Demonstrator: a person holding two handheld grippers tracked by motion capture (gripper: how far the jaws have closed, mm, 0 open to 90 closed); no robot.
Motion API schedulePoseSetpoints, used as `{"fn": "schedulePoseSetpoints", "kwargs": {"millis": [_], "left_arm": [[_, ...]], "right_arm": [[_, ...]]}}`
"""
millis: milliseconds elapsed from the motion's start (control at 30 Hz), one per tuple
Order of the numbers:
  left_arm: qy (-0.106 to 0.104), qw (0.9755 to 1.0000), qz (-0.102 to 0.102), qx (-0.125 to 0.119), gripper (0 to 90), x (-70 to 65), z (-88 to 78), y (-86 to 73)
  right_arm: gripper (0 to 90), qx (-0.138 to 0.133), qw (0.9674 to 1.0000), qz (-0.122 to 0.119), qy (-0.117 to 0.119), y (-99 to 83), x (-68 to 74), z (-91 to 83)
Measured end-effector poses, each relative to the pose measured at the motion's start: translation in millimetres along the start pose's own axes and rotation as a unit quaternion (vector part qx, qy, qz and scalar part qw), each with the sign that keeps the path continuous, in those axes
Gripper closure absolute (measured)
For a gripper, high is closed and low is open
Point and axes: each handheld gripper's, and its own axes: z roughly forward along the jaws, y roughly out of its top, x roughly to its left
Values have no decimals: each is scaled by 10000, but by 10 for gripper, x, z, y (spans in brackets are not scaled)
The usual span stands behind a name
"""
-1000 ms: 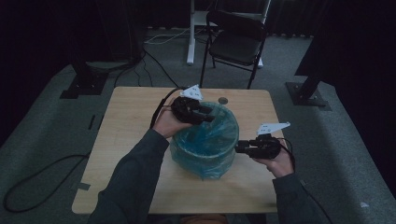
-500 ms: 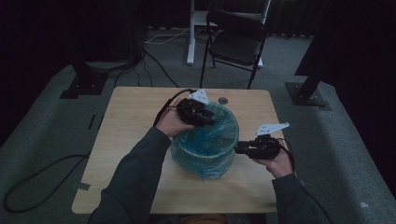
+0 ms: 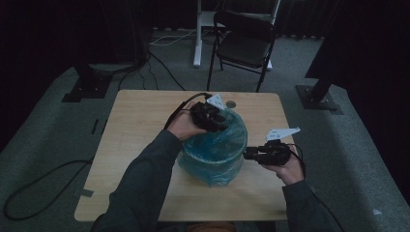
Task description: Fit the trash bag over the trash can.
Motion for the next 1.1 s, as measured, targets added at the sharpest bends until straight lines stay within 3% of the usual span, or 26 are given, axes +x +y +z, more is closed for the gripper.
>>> {"fn": "schedulePoseSetpoints", "kwargs": {"millis": [300, 667, 1100], "left_arm": [[130, 9994, 87, 311, 635, 12, 68, -16], [133, 9985, 76, 532, 634, 23, 164, -8], [223, 9957, 179, 879, 634, 24, 278, 14]], "right_arm": [[683, 6, 10000, -7, -2, 1, 0, 10], [683, -4, 10000, -1, 13, -3, -6, 9], [683, 14, 10000, -2, 48, 3, -18, 29]]}}
